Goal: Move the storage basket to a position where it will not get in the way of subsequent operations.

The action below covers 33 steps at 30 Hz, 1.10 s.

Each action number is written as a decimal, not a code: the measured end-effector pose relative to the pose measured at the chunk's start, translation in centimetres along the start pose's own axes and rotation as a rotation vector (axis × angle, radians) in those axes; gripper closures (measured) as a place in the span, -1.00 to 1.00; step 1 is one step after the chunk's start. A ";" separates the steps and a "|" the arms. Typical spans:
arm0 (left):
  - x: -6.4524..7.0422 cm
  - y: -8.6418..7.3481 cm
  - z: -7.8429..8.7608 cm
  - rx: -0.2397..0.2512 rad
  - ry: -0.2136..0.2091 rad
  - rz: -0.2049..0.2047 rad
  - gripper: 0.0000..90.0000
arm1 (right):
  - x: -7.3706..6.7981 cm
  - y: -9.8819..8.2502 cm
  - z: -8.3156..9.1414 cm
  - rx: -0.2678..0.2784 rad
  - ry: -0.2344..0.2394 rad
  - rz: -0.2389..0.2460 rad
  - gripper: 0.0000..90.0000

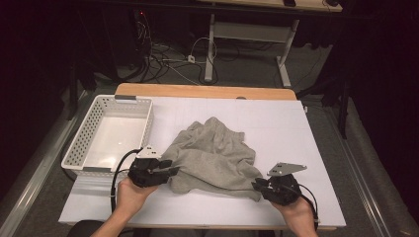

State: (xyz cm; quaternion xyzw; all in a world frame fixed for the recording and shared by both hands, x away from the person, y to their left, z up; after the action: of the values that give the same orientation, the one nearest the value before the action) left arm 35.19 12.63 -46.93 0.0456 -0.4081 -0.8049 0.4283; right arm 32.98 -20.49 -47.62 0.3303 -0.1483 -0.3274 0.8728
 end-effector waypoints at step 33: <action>-0.8 -0.2 -0.7 0.010 0.033 0.005 0.05 | 3.7 6.5 -6.8 -0.025 -0.028 -0.016 0.67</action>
State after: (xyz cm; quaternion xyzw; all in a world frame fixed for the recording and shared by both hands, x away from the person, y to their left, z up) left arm 35.83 12.85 -47.78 0.0598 -0.4051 -0.8010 0.4368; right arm 42.05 -16.06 -48.10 0.3158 -0.1537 -0.3410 0.8720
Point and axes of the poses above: each handheld gripper's, and its own axes: z roughly backward along the jaws, y roughly out of its top, x roughly to its right, the point moved 6 cm from there along -z, roughly forward along the jaws, and after that the axes turned 6 degrees about z, right-handed, at the moved point
